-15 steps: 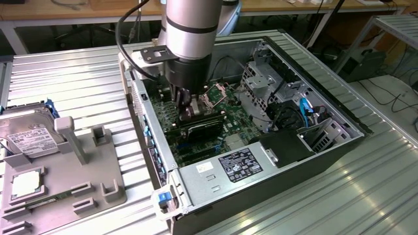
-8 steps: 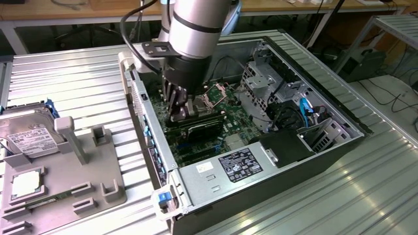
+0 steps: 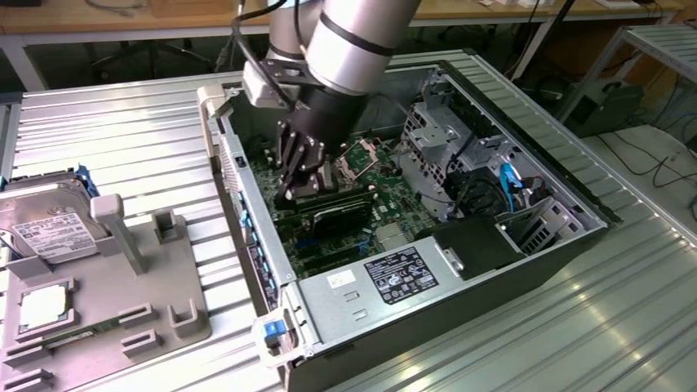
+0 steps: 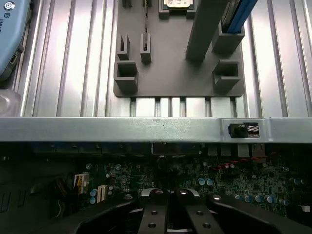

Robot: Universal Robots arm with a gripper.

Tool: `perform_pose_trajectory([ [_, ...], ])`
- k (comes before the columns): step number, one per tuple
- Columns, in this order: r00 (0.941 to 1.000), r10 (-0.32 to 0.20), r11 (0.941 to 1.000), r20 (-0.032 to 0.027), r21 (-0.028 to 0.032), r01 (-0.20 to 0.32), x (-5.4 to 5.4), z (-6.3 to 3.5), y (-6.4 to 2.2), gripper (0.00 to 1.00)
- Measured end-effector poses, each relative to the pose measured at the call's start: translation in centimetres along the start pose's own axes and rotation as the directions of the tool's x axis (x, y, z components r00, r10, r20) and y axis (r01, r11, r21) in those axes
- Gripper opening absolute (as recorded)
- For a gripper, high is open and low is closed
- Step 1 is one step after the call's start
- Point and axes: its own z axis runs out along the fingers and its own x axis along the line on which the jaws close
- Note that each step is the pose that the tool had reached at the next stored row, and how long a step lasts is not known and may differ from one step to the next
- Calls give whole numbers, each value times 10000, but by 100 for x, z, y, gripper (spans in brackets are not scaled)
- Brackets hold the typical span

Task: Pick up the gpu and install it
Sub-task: 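Press down on the gpu until it lock into place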

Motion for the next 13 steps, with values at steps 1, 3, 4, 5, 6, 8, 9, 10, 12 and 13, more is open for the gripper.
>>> perform_pose_trajectory([
  [1,10000,-7,9998,1,-188,7,0,-8,-21,11],
  [3,10000,-22,9985,3,-551,22,0,-23,-65,11],
  [4,10000,-31,9969,3,-781,31,0,-35,-103,11],
  [5,10000,-35,9963,4,-855,35,-1,-36,-133,11],
  [6,10000,-38,9960,4,-897,38,-3,-27,-158,11],
  [8,10000,-38,9953,5,-962,39,-11,-8,-174,11],
  [9,10000,-39,9950,6,-1000,39,-17,-1,-176,11],
  [10,10000,-40,9946,4,-1034,40,-28,5,-179,11],
  [12,10000,-43,9943,5,-1063,44,-64,19,-185,11],
  [13,10000,-43,9942,6,-1074,44,-94,26,-184,11],
])
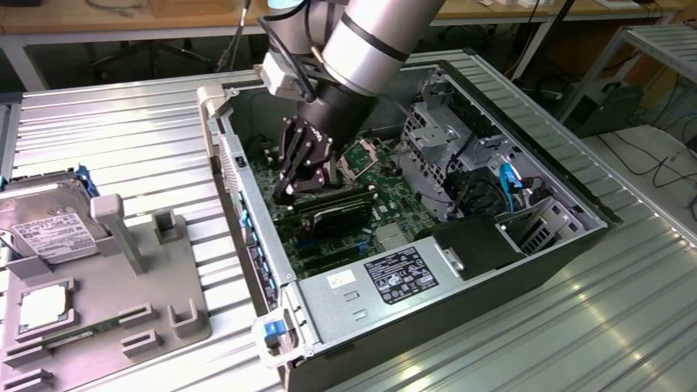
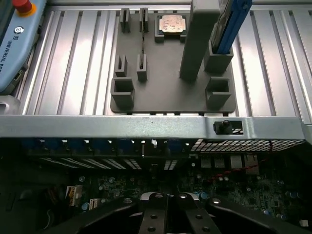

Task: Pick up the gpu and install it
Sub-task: 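Press down on the gpu until it lock into place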

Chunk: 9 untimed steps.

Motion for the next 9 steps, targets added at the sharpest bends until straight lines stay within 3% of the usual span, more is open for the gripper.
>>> perform_pose_trajectory([
  [9,10000,0,10000,-12,-10,0,-37,86,125,11],
])
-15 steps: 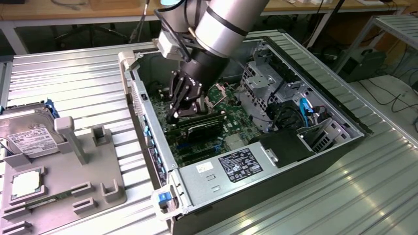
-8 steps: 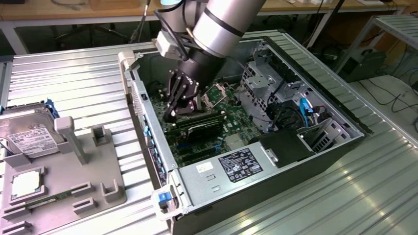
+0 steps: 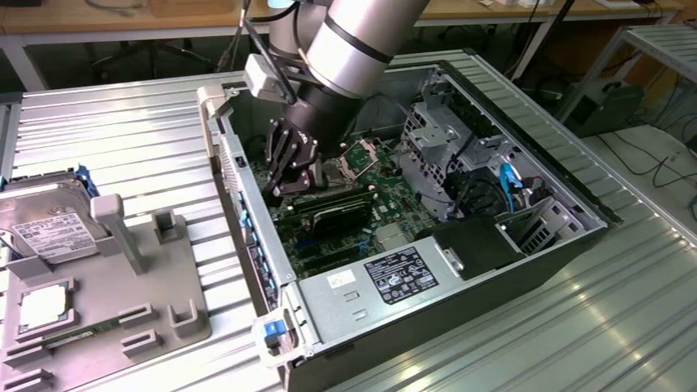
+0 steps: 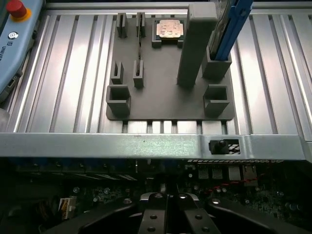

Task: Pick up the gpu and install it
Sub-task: 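Press down on the gpu until it lock into place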

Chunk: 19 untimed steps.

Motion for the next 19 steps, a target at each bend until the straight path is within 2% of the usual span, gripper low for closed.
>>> perform_pose_trajectory([
  [9,10000,5,10000,2,-4,-5,-6,11,5,11],
  [14,10000,3,10000,2,-35,-3,39,7,-6,11],
  [19,10000,0,10000,3,-39,0,48,17,-23,11],
])
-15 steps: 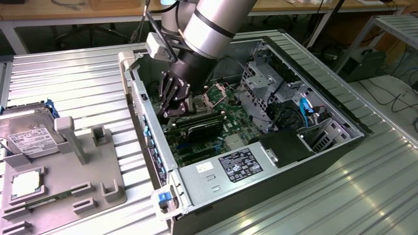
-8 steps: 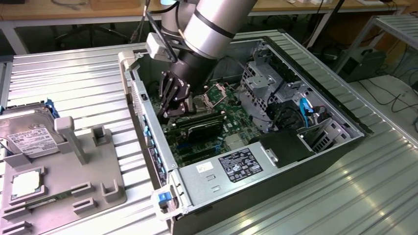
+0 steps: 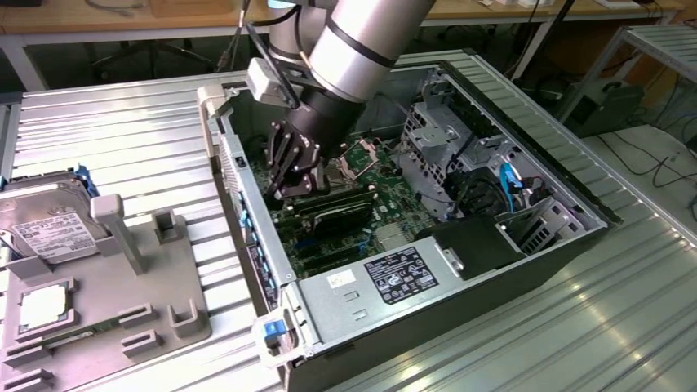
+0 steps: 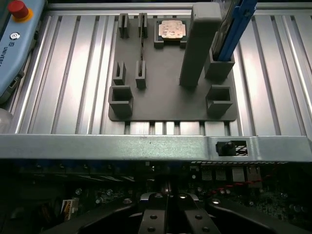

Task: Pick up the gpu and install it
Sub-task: 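Press down on the gpu until it lock into place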

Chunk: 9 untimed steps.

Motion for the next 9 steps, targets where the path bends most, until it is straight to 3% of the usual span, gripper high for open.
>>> perform_pose_trajectory([
  [4,10000,1,10000,0,-3,-1,-2,29,-57,11],
  [9,10000,-2,10000,1,-70,2,25,42,-72,11],
])
